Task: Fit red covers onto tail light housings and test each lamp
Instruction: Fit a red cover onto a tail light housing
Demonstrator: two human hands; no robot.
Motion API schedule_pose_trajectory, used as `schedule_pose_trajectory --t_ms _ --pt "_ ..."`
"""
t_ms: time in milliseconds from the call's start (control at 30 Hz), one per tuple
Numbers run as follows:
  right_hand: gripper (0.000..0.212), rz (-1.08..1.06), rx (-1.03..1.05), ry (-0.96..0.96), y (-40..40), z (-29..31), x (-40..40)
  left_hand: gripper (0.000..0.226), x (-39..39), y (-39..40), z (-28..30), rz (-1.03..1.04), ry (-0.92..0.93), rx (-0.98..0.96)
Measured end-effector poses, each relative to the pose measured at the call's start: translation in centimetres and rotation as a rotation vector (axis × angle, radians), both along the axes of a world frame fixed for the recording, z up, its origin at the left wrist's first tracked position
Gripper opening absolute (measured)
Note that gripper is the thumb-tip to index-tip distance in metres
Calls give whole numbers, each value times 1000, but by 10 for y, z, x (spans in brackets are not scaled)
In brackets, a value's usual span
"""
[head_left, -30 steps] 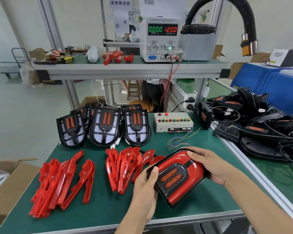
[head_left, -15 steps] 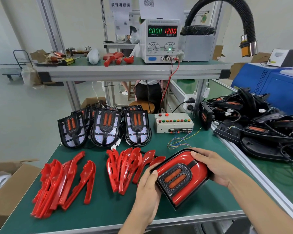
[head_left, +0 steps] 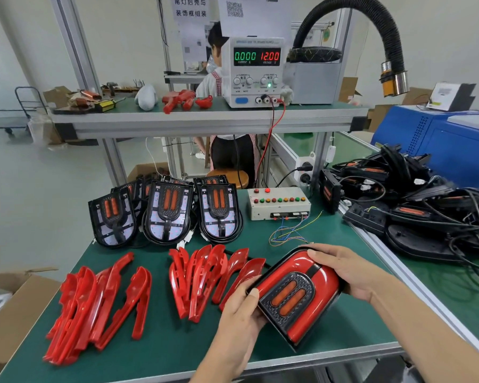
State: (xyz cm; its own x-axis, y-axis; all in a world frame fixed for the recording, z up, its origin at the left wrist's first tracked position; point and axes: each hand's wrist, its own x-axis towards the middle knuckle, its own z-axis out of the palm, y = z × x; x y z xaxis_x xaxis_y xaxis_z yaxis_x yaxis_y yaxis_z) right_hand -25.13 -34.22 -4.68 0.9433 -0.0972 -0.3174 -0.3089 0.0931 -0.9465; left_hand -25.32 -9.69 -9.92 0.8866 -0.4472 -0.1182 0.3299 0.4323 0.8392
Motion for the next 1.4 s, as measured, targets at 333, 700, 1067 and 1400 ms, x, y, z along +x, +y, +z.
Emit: schedule_pose_trajectory --t_ms 333,700,1067,1400 --pt "43 -57 -69 81 -54 -5 -16 16 -11 3 10 -54 -364 657" --pt "28 -134 -282 201 -70 -23 -8 10 62 9 25 372 -803 1220" --pt "32 -8 -816 122 -63 -33 -2 5 182 19 43 230 -565 1765" --pt "28 -1 -741 125 -70 -36 3 12 202 10 37 179 -334 1714"
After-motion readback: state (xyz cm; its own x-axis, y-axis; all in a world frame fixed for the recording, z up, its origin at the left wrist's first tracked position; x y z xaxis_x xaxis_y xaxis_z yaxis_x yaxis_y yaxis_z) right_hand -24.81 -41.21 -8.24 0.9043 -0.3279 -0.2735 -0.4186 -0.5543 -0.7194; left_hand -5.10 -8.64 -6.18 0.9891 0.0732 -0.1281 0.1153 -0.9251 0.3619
